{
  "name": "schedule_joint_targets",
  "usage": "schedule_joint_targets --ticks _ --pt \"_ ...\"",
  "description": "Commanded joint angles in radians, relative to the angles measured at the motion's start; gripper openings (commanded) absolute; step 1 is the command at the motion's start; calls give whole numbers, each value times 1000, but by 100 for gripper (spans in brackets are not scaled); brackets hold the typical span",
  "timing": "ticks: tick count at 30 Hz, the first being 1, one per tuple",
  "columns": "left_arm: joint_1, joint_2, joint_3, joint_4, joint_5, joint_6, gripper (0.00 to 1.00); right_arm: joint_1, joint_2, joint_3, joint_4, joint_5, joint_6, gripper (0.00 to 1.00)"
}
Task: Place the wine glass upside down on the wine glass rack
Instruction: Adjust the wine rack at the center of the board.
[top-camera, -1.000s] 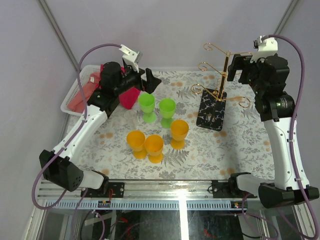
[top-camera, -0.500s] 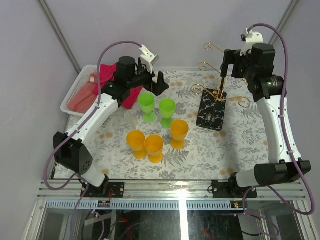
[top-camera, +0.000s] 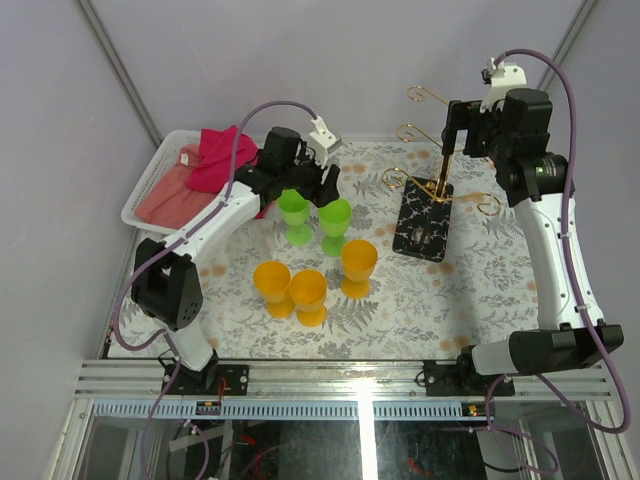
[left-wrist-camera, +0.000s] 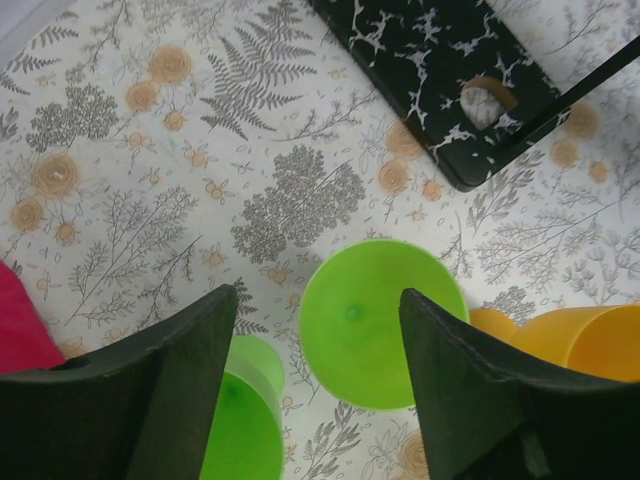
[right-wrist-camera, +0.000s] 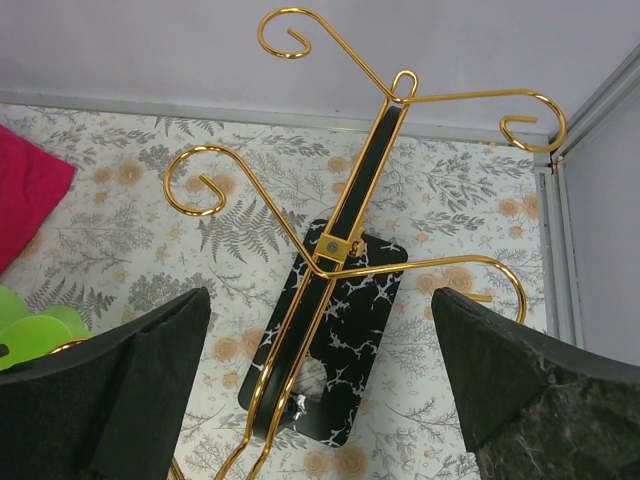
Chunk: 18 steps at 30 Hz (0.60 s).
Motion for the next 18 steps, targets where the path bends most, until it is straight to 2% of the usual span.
schedule_joint_targets --ticks 1,10,18 --pt "-6 24 35 -22 -36 33 62 1 -48 -25 74 -6 -32 99" --pt "-34 86 77 -56 -46 101 58 1 -64 -64 106 4 -48 99" --pt "-50 129 97 -93 -74 136 50 1 -61 -75 117 14 -55 99"
